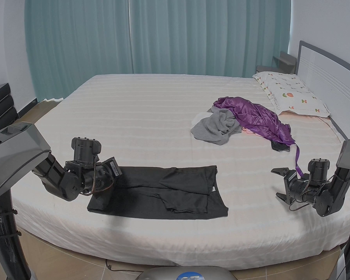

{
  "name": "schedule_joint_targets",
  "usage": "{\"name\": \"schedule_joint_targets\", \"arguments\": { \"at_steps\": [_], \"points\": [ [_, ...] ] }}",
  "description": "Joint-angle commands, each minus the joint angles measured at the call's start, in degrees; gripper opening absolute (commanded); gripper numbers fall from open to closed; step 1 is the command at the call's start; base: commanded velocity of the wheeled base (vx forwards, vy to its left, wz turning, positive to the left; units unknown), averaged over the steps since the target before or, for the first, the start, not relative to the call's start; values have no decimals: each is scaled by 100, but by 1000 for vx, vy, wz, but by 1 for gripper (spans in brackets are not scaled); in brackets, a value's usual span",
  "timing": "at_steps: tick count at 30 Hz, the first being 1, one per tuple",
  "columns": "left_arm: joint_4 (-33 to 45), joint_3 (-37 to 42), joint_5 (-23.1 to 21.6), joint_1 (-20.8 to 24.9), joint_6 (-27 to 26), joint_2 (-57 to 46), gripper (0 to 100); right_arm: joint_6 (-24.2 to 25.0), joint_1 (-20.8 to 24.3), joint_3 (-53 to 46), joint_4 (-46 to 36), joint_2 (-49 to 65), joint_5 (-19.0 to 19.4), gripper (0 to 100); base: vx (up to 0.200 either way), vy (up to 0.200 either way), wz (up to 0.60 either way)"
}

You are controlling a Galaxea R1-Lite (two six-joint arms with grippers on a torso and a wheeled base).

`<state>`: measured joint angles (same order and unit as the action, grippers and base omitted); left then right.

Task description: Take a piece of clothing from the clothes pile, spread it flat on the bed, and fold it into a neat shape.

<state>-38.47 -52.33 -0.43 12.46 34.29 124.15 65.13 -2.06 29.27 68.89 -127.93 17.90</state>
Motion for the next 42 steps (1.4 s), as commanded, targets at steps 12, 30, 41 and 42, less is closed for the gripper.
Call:
{"name": "schedule_joint_targets", "arguments": {
  "at_steps": [12,30,41,42],
  "points": [
    [1167,-1183,271,890,130,162,0,-18,30,-35,2,-30,-5,100,0,-200,0],
    [1509,-1930,702,1514,491,971,100,-45,39,-35,2,-57,-5,100,0,-33,0],
    [1501,-1631,675,1294,1018,118,100,-45,74,-53,2,-57,-5,100,0,0,0],
    [1492,-1517,649,1224,1071,13,100,-45,74,-53,2,-57,-5,100,0,0,0]
  ]
}}
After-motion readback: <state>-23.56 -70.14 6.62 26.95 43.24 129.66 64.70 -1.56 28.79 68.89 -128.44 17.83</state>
